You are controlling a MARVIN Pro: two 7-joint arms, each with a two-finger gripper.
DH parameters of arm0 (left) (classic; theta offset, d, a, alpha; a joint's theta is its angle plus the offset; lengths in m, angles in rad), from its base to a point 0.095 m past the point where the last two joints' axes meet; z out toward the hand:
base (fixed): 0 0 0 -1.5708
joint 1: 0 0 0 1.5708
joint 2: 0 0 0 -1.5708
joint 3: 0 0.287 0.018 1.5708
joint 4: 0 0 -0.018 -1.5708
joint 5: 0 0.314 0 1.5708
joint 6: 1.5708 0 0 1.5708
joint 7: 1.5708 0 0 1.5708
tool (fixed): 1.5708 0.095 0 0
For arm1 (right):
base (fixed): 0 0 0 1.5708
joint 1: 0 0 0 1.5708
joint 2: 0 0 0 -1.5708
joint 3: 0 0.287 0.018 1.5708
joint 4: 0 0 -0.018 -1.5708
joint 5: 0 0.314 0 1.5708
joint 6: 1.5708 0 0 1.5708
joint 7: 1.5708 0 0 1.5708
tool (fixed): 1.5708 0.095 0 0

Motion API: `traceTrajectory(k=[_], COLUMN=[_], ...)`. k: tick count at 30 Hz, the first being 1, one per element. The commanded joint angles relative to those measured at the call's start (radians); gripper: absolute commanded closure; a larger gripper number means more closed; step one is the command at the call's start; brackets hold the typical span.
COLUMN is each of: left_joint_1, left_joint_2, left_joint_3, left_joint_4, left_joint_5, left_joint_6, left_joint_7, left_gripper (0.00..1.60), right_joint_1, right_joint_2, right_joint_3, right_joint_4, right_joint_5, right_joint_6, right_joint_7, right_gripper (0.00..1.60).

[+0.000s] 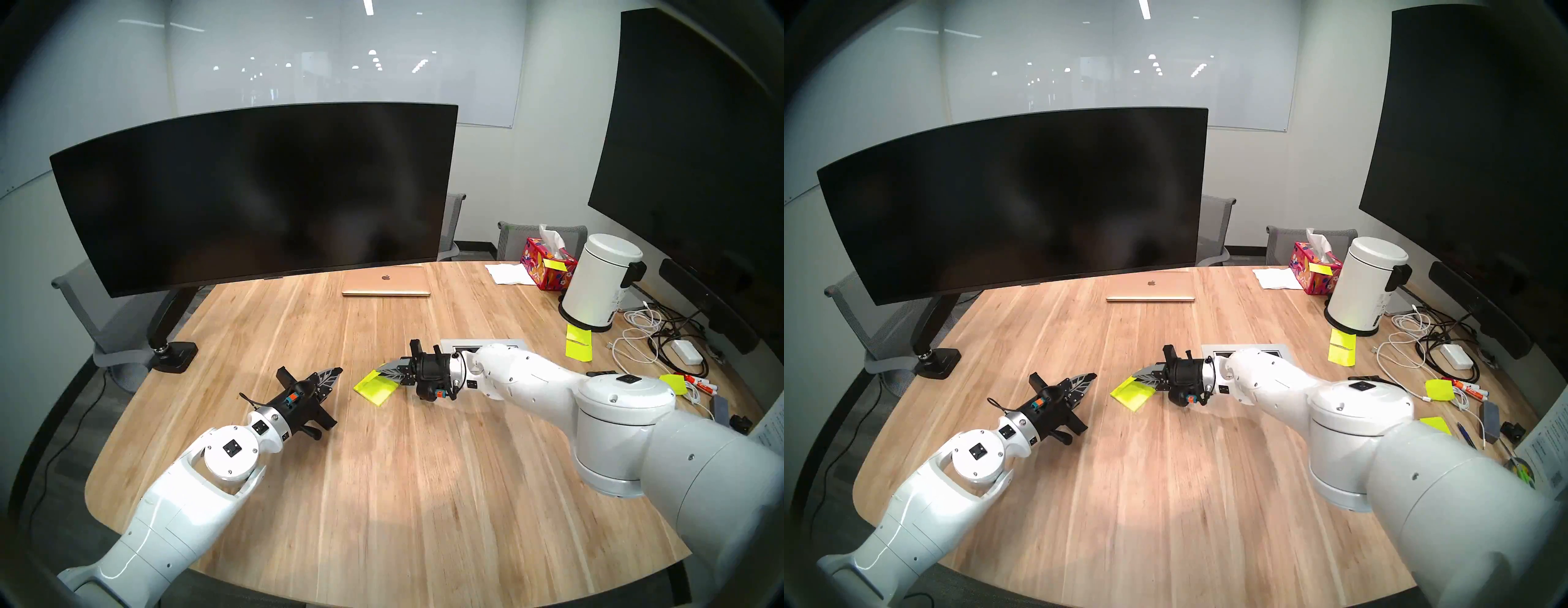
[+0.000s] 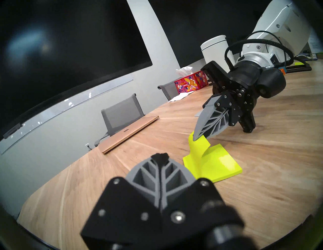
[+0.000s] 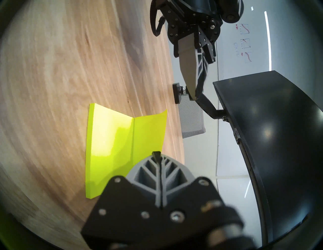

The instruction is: Peel one sticky note off the pad and stick it onto the monitor, then press it flat

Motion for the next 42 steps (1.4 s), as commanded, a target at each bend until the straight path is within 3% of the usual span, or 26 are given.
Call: traceTrajectory(k=[1, 22, 42], left_joint_1=[-0.045, 0.025, 0.002], left_joint_2=[-0.003, 0.032, -0.007], left_joint_3=[0.002, 0.026, 0.049], left_joint_4=[-0.012, -0.064, 0.030], left_joint_5=[0.009, 0.030, 0.074], left_joint_6=[0.011, -0.027, -0.022], left_joint_7=[-0.010, -0.072, -0.043], left_gripper=[1.60, 1.60, 1.60], right_joint_1=[0.002, -0.003, -0.005], right_joint_2=[-0.017, -0.046, -0.049], right_joint_3=[0.000, -0.028, -0.064], right_joint_4=[0.008, 0.051, 0.056], right_joint_5=[0.020, 0.048, 0.083], right_joint_6=[0.001, 0.001, 0.001], right_joint_7=[-0.018, -0.022, -0.027], right_gripper=[1.60, 1.60, 1.60])
